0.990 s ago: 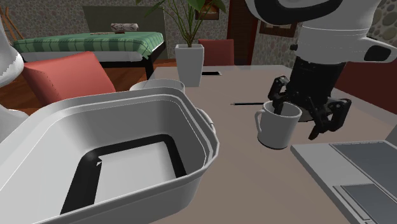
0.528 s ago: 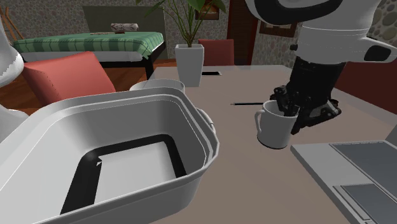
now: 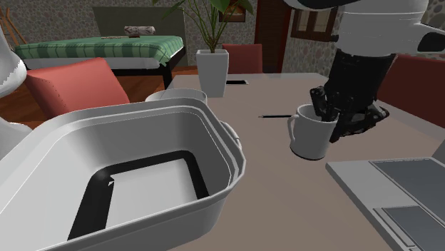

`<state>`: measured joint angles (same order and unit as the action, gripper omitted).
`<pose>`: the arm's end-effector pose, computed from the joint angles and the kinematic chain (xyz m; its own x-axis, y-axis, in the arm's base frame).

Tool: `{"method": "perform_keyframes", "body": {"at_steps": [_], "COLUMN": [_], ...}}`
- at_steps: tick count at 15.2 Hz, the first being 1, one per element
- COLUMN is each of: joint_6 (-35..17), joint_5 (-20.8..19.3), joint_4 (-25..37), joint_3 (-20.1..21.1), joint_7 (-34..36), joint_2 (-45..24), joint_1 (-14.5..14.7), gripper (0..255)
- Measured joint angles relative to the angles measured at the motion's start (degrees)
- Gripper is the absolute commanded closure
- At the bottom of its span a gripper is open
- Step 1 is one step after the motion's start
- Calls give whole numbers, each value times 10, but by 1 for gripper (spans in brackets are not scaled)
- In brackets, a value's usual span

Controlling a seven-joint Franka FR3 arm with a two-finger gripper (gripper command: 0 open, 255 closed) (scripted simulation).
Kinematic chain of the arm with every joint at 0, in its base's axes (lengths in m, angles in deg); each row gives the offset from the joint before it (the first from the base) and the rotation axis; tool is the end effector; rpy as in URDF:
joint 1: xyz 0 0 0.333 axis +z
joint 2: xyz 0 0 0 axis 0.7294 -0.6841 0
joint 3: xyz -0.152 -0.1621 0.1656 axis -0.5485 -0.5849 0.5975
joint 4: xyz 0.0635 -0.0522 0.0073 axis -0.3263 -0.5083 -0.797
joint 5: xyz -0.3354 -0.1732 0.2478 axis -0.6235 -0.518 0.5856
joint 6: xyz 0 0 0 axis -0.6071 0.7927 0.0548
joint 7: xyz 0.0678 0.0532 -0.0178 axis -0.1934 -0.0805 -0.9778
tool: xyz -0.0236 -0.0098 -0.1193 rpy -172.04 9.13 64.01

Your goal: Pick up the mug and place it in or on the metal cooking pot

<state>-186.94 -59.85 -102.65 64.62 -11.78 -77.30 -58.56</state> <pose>0.6178 -0.3344 0.2890 0.9962 0.0017 0.0865 0.0076 -0.9977 -0.0672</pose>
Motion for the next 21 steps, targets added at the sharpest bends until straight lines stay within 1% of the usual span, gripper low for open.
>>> {"method": "perform_keyframes", "body": {"at_steps": [7,21], "joint_6": [41,140], "joint_5": [-11,-26], "joint_4": [23,102], "joint_3": [-4,-11], "joint_7": [12,29], "joint_2": [20,43], "joint_1": [3,1], "gripper": [255,255]}}
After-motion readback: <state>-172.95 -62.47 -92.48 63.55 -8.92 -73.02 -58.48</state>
